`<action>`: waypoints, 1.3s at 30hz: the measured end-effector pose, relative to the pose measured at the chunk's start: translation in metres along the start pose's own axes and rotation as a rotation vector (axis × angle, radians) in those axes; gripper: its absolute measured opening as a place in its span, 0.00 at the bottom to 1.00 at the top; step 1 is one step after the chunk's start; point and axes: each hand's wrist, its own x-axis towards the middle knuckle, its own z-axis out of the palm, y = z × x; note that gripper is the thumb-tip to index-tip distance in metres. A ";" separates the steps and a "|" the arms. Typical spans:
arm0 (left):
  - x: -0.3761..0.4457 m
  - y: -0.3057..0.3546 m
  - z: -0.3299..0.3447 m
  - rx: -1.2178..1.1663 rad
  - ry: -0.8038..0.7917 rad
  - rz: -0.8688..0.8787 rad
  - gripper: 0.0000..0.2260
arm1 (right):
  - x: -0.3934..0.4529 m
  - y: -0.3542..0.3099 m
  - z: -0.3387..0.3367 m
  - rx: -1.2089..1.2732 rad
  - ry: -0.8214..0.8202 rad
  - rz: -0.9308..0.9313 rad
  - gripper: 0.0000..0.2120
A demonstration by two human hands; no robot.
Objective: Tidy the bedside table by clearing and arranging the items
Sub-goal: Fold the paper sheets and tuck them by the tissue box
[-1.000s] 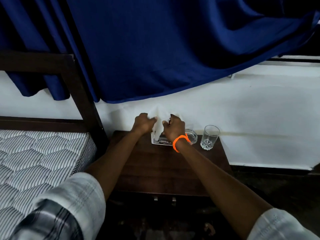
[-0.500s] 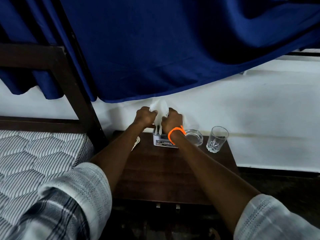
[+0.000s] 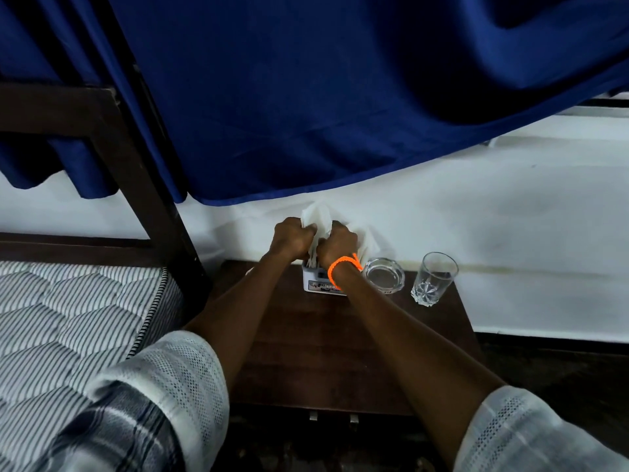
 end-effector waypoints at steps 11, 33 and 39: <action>0.005 -0.024 -0.005 0.112 0.146 0.168 0.12 | -0.002 0.019 0.013 -0.056 -0.005 -0.114 0.13; -0.069 0.002 -0.003 0.002 0.307 0.226 0.10 | -0.045 0.035 -0.060 -0.017 0.179 -0.170 0.09; -0.109 0.022 0.034 0.017 0.238 0.291 0.08 | -0.062 0.074 -0.107 -0.058 0.201 -0.053 0.09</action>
